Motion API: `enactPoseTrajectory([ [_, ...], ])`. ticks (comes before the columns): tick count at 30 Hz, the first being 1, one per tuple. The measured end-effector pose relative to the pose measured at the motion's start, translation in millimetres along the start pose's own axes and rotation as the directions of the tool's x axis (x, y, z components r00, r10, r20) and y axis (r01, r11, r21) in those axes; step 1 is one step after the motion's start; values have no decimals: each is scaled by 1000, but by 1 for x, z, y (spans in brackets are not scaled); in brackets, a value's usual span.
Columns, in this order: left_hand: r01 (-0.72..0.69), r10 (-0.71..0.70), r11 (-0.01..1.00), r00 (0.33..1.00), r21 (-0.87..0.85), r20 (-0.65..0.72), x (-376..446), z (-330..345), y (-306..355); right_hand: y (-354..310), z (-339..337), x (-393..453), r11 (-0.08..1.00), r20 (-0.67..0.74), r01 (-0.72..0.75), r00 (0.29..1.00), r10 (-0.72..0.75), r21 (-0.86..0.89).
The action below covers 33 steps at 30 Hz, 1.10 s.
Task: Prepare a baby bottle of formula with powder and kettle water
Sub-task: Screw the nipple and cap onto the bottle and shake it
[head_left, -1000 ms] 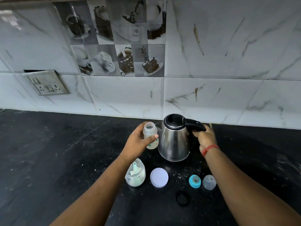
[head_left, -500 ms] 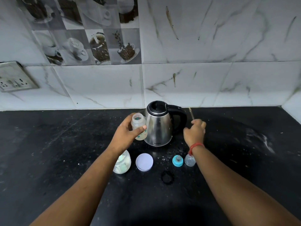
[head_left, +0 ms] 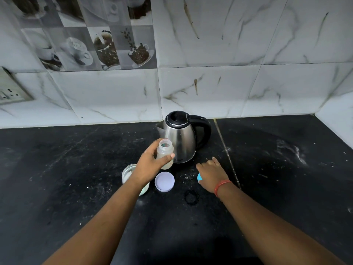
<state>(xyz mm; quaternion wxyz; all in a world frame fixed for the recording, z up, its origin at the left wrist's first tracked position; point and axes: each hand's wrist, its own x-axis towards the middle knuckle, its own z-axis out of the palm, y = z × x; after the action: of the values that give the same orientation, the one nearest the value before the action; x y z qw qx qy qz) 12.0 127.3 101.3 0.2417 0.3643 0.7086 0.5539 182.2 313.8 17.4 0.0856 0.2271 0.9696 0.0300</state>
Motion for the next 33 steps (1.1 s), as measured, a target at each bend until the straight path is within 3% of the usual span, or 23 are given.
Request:
enactPoseTrajectory([
  [3,9,-9,1000,1000,7,8,-5,0,-1,-4,0,-3,998,-10,34,999,-34,-58],
  [5,14,-14,1000,1000,-1,2,-9,1,-2,-7,-3,-5,999,-51,33,998,-34,-9],
  [8,16,-16,999,1000,-28,-11,-14,1,-4,-14,-20,-8,968,-122,-13,991,45,251],
  [11,26,-27,998,999,-49,-21,-19,0,-8,-24,-54,-9,816,-177,-8,975,135,579],
  [15,42,-45,996,999,-82,-29,-23,0,-13,-40,-108,-5,670,-310,122,935,169,732],
  [18,44,-47,995,998,-94,-30,-24,0,-14,-51,-146,-4,666,-384,247,921,65,704],
  [22,41,-43,996,999,-80,-27,-23,2,-10,-63,-175,-4,786,-350,295,930,-107,543],
  [27,61,-60,998,996,21,-69,-21,0,-7,-69,-183,-2,841,-278,297,943,-183,452],
  [33,60,-57,997,996,45,-71,-18,-3,-1,-73,-181,1,819,-274,320,939,-207,477],
])
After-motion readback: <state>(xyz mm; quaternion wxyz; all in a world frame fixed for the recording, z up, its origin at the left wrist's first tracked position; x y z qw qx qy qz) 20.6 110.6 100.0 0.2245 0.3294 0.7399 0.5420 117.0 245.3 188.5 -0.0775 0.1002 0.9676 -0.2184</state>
